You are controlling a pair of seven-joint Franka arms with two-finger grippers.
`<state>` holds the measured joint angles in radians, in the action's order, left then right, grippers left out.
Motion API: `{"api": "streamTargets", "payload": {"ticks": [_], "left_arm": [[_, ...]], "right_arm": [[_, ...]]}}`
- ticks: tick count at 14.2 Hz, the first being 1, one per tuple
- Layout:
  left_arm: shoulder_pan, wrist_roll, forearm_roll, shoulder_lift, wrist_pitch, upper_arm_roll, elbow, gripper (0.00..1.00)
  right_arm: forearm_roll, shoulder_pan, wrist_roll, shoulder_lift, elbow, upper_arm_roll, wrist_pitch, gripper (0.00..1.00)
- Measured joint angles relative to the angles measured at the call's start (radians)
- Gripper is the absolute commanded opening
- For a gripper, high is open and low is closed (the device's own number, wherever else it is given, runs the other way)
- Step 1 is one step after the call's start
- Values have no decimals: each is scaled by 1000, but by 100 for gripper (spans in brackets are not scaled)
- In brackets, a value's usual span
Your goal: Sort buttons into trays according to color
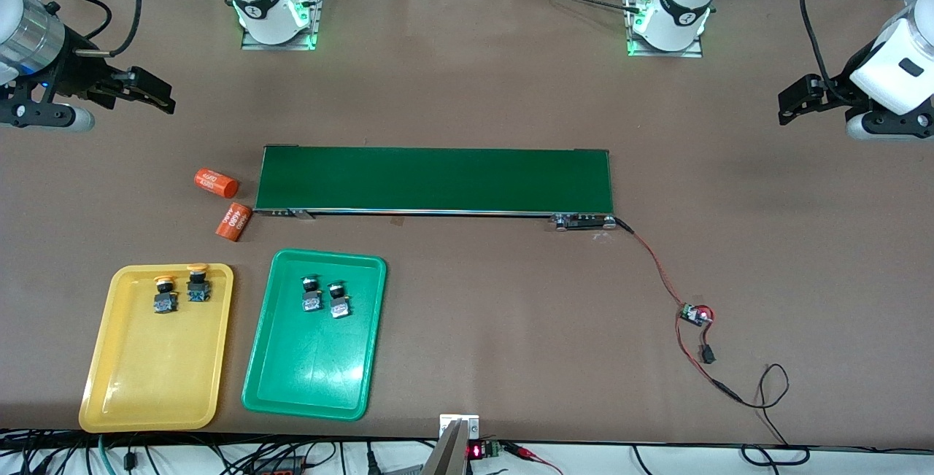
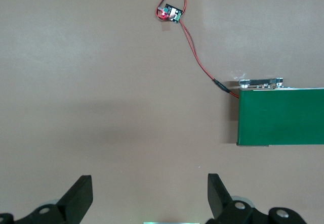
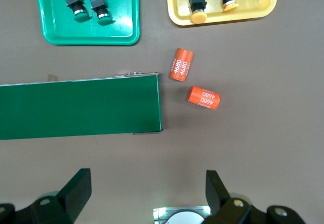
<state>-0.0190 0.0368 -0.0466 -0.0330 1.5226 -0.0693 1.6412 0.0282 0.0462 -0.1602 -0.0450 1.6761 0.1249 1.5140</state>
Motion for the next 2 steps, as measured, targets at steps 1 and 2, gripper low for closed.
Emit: {"api": "streamTargets", "payload": {"ticks": [1,2], "left_arm": [[0,0,0,0,-1,0,0,100],[0,0,0,0,-1,0,0,100]], "right_arm": [[0,0,0,0,0,0,0,100],[0,0,0,0,0,0,0,100]]}}
